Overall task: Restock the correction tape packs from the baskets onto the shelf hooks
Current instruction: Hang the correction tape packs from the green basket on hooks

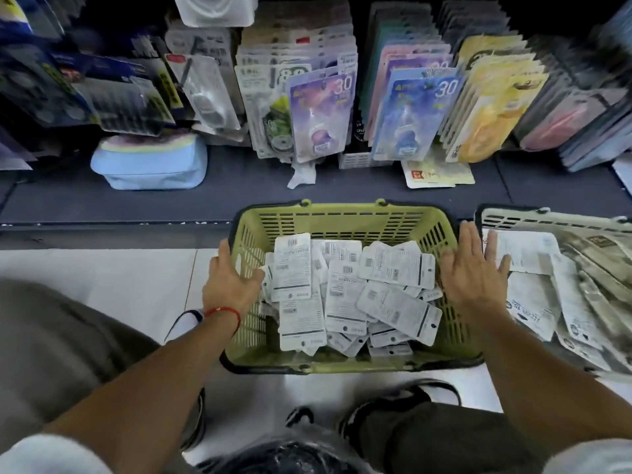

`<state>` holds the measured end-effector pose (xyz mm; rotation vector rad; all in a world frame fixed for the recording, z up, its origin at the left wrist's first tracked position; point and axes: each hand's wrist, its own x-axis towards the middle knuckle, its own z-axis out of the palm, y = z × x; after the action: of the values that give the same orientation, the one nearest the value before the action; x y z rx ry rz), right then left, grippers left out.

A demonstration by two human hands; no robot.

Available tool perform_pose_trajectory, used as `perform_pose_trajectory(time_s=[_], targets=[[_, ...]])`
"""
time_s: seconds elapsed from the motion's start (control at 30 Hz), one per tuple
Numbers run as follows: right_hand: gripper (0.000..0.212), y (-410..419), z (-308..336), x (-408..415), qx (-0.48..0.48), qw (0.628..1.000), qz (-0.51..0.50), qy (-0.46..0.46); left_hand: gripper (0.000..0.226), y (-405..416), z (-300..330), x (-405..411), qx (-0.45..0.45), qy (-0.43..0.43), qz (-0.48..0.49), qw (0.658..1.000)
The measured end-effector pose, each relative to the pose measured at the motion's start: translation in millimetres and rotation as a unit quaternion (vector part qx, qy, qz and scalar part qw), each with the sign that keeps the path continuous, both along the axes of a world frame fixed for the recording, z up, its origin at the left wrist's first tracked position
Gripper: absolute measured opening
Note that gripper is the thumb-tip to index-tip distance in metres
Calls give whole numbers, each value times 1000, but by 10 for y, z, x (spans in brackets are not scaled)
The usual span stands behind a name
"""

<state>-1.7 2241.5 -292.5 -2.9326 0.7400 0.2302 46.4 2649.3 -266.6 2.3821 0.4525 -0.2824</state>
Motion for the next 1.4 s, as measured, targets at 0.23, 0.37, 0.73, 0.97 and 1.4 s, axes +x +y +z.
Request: perform_pose_trajectory(time_s=[0.23, 0.37, 0.73, 0.97, 1.4], targets=[[74, -70, 206, 21, -31, 996, 16, 87, 82, -239, -32, 50, 92, 27, 2, 995], [76, 71, 243, 140, -149, 951, 266, 58, 87, -190, -86, 52, 75, 18, -17, 997], [27, 411, 730, 461, -21, 955, 254, 151, 75, -850, 333, 109, 44, -164, -348, 922], [34, 534, 1215, 484, 331, 902, 266, 72, 66, -1266, 436, 234, -8, -74, -486, 871], [78, 525, 166, -36, 63, 881, 351, 310, 46, -761, 162, 238, -187, 128, -215, 950]])
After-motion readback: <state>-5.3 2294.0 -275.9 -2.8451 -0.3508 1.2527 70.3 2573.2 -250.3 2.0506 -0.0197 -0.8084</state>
